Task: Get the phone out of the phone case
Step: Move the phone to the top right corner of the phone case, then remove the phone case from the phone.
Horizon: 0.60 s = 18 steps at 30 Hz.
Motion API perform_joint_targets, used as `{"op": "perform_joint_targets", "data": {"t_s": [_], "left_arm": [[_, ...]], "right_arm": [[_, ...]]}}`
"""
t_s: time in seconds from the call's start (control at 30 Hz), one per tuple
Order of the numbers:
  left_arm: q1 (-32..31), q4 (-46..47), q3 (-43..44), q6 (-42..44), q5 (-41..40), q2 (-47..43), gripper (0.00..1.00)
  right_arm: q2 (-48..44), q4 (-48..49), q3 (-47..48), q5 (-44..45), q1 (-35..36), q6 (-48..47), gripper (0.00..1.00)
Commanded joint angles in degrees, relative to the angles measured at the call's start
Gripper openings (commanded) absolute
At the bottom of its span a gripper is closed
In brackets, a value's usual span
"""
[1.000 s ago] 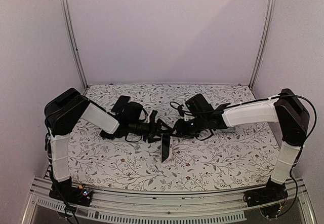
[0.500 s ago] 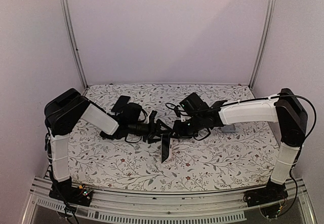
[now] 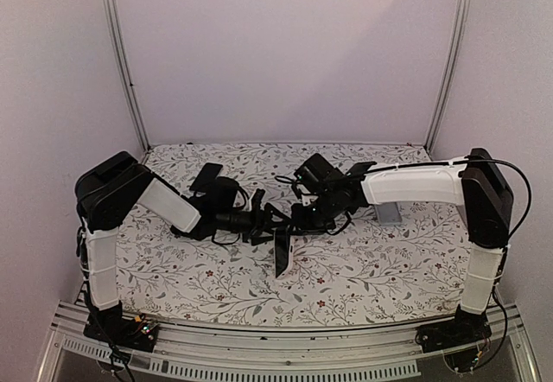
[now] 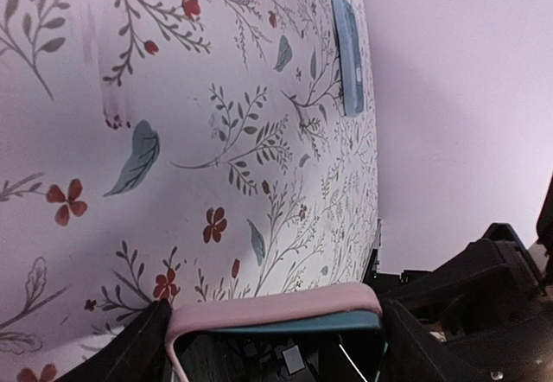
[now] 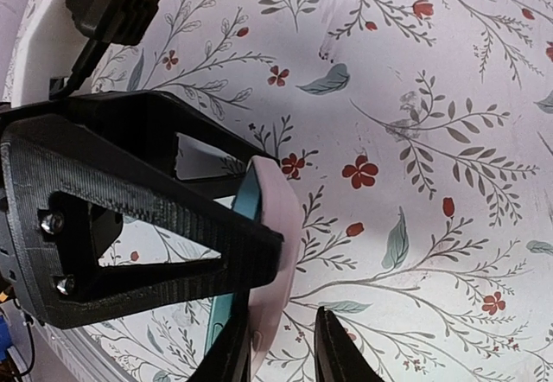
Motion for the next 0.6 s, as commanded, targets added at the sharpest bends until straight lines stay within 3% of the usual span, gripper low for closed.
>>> {"op": "perform_joint_targets", "data": {"t_s": [0.0,0.33,0.43,0.57], "left_arm": [[1.19,-1.52,-3.33,-4.05,-1.21,0.01,0.41],[1.33,1.94,-4.18,-4.84,0.41,0.93,0.41],[1.37,2.34,-4.14,-4.84,0.68,0.59,0.41],[1.54,2.24,-4.02,-4.60,0.82,-0.04,0.42]], "right_arm": [[8.24,-14.40,-1.96,7.22,1.79,-0.53,0.28],[9.30,-6.07,-2.10,-2.87,2.02,3.70,0.28],[8.41,-2.51,-3.33,-4.57,1.85,5.72,0.22],[4.63,0.75,-5.42,-3.33,1.58,8.05,0.07]]}}
